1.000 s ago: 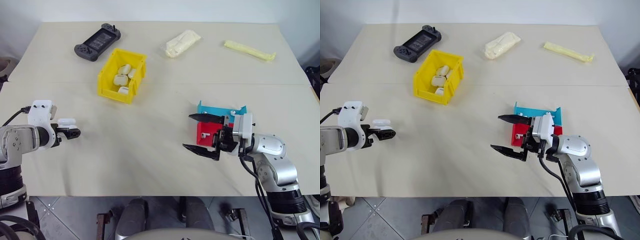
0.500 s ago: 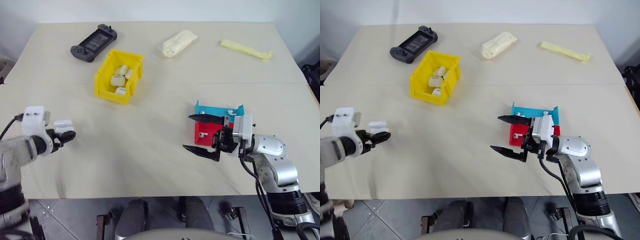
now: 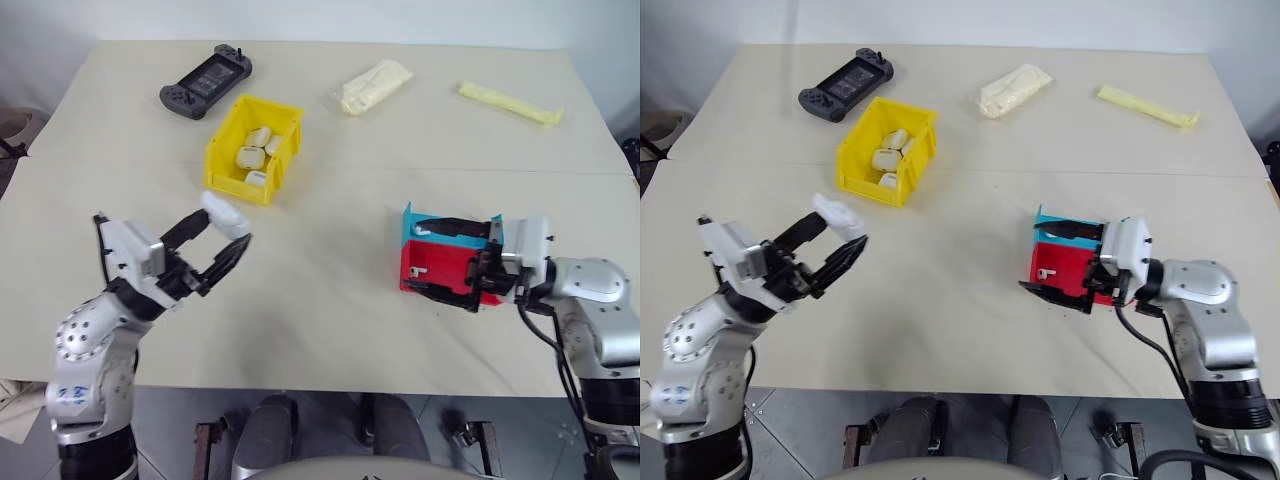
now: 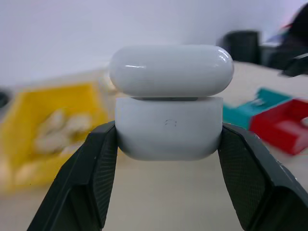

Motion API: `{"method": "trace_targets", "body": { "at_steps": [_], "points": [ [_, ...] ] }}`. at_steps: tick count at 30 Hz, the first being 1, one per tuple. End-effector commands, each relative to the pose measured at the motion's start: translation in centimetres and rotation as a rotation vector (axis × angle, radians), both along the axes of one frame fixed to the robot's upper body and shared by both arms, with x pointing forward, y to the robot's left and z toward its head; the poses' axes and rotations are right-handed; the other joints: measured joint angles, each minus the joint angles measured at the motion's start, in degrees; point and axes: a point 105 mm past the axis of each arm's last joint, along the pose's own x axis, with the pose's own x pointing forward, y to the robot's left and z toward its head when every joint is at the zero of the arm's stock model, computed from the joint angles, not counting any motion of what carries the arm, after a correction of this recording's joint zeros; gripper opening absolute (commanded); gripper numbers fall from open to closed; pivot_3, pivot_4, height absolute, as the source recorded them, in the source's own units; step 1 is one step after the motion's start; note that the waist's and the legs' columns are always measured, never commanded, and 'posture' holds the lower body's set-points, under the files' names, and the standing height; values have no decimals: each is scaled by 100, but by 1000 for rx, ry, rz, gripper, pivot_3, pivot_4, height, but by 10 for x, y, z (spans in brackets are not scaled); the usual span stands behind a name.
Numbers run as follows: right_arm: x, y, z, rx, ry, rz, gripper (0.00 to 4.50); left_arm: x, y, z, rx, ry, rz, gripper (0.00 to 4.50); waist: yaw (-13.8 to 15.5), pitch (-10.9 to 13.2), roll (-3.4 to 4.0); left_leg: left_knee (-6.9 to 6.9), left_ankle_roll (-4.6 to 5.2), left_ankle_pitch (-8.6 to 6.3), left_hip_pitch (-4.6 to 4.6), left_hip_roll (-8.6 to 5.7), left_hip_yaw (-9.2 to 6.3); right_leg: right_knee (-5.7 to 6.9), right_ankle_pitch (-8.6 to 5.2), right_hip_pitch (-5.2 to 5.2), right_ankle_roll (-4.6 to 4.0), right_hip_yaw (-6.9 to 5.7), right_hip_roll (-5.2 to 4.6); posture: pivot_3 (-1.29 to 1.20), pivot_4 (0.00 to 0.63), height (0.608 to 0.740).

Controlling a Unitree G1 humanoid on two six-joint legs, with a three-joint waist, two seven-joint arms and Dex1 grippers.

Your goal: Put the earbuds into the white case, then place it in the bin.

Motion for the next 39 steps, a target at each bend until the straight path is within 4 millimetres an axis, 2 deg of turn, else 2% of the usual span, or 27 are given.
{"method": "trace_targets", "body": {
  "at_steps": [1,3,6,10,12,15,17,22,24,26,30,32,35,39],
  "points": [
    [-8,-41,8,-43,-16,-164,4500,-15,-49,-3,-65,-57,-321,2770,45,-1,3,0,3,-2,-1,-2,0,-2,0,1,0,-1,-1,0,150,740],
    [-16,-69,8,-81,-12,-279,4500,-7,-68,-7,-70,-99,-387,2770,61,1,0,6,15,-7,-2,-6,12,-4,3,1,6,2,-5,0,150,740],
    [-35,-98,5,-135,19,-379,4500,0,-97,-5,-106,-161,-483,2770,112,0,0,19,19,-5,-3,-4,20,-5,9,4,13,2,-3,0,150,740],
    [-64,-134,-16,-291,107,-459,4500,-3,-133,2,-170,-218,-628,2770,118,-1,2,21,24,-7,5,-4,26,-20,14,19,19,3,-3,0,150,740],
    [-71,-149,-18,-288,133,-516,4500,-7,-142,2,-178,-221,-700,2770,92,0,2,20,31,-11,5,-5,28,-32,17,24,24,4,-3,0,150,740],
    [-77,-161,-21,-308,155,-544,4500,-6,-143,3,-188,-220,-764,2770,22,-1,3,16,36,-14,15,-1,44,-33,18,23,26,9,-3,0,150,740],
    [-78,-161,-21,-324,162,-528,4500,-4,-141,4,-174,-231,-774,2770,-6,-2,5,16,36,-13,19,0,44,-31,18,25,26,9,-3,0,150,740],
    [-58,-143,-8,-317,188,-495,4500,-1,-136,2,-145,-239,-768,2770,-33,-6,13,16,36,-14,33,1,43,-38,18,43,25,10,-4,0,150,740],
    [-40,-119,4,-341,252,-451,4500,-3,-133,-2,-138,-212,-795,2770,-55,-5,18,17,36,-14,33,2,36,-37,19,44,25,8,-4,0,150,740],
    [-32,-94,11,-411,308,-375,4500,-7,-132,-4,-128,-210,-813,2770,-57,-6,34,19,36,-14,33,5,40,-36,21,43,22,11,-4,0,150,740],
    [-25,-73,8,-606,433,-354,4500,-8,-132,-3,-125,-219,-813,2770,41,-5,41,27,32,-12,17,4,5,-39,20,43,21,-15,-2,0,150,740],
    [-23,-68,5,-736,427,-334,4500,-6,-132,-2,-128,-227,-794,2770,115,-6,43,48,33,-16,-14,2,-12,-45,21,37,21,-29,-2,0,150,740],
    [-15,-61,5,-755,443,-345,4500,-4,-131,-2,-131,-224,-776,2770,127,-5,40,92,41,-25,-78,-5,-25,-44,32,4,29,-36,-4,0,150,740],
    [-3,-54,0,-803,451,-367,4500,-6,-131,-3,-133,-221,-763,2770,96,-5,40,95,42,-25,-84,-6,-18,-46,40,-3,34,-33,-6,0,150,740]
  ]
}}
